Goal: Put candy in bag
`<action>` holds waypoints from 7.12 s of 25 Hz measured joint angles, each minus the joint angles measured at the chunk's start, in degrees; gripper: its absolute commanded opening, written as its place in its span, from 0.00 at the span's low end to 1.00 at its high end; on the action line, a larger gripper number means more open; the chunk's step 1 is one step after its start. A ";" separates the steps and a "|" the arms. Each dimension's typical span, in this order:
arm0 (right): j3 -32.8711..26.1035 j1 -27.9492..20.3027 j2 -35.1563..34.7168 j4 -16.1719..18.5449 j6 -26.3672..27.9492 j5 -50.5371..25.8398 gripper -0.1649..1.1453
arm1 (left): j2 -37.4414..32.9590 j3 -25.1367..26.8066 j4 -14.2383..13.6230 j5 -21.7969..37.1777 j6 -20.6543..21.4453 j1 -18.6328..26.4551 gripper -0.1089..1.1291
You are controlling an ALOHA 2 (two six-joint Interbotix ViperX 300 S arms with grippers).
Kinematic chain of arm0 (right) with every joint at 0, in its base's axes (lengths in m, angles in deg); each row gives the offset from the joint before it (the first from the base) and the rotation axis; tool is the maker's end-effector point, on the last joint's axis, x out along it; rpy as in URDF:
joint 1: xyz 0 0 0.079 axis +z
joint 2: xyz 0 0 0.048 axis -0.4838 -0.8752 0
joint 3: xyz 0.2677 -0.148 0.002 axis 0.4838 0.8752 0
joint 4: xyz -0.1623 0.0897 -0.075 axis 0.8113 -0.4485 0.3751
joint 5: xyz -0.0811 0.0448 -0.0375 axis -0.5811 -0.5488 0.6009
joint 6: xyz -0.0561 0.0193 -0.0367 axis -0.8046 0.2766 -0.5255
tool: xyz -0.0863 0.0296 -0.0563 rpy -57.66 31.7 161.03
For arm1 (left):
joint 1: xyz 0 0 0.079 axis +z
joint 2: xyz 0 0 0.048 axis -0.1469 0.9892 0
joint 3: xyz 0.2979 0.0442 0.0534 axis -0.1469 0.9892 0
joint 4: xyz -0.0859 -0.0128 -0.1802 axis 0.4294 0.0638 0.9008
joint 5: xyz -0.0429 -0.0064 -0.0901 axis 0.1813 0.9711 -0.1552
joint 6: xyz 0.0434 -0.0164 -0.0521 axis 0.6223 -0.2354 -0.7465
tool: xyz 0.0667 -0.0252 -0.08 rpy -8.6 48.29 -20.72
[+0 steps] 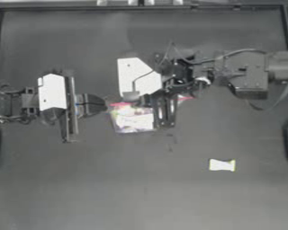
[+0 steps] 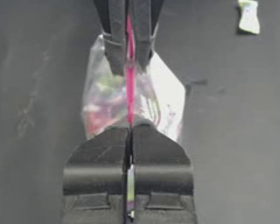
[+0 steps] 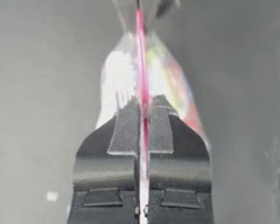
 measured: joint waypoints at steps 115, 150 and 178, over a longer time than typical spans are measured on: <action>22.59 7.65 21.09 3.16 17.58 7.12 0.17 | -1.76 -0.18 3.87 3.34 -0.53 -7.38 0.13; 25.84 8.70 14.59 1.23 17.75 14.41 0.17 | 10.28 -1.32 3.87 -3.34 -0.18 -9.58 0.13; 26.63 8.88 14.50 0.44 17.49 17.14 0.91 | 10.81 -1.32 3.60 -4.48 4.83 -10.28 0.13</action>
